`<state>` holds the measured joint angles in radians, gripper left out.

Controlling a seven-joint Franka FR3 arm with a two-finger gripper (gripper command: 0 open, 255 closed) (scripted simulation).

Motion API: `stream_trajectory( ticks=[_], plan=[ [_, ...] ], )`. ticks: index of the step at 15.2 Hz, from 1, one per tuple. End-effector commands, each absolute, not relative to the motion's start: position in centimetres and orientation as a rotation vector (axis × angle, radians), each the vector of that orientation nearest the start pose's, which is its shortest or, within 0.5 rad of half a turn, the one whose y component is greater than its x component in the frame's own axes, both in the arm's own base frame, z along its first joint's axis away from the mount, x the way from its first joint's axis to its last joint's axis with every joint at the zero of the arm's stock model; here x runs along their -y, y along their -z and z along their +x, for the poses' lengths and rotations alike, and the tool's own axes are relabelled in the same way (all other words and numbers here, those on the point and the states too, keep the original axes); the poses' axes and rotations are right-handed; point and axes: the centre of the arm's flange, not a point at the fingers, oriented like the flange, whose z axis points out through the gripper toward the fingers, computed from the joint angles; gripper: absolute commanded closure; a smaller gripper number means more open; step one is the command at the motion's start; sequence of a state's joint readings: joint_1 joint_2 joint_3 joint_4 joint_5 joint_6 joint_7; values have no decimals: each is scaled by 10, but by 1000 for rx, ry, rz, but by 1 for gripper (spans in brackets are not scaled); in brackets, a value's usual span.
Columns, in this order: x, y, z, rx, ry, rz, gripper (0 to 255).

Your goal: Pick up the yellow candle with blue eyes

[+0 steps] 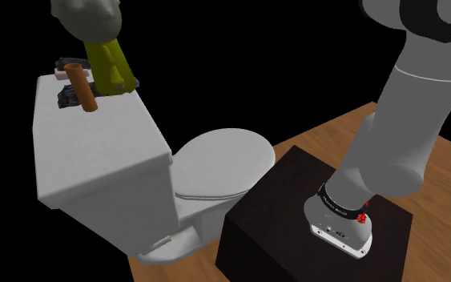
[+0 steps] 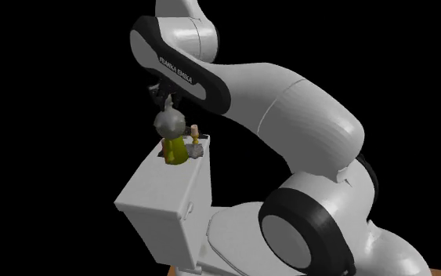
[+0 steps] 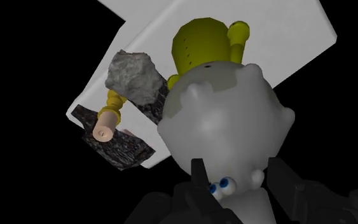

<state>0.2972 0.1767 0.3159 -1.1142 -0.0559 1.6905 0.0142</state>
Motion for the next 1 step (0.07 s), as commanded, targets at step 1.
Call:
stream_trajectory(
  ticks=[1],
  plan=[
    [-321,-759,510,844,587,-2839,255]
  ],
)
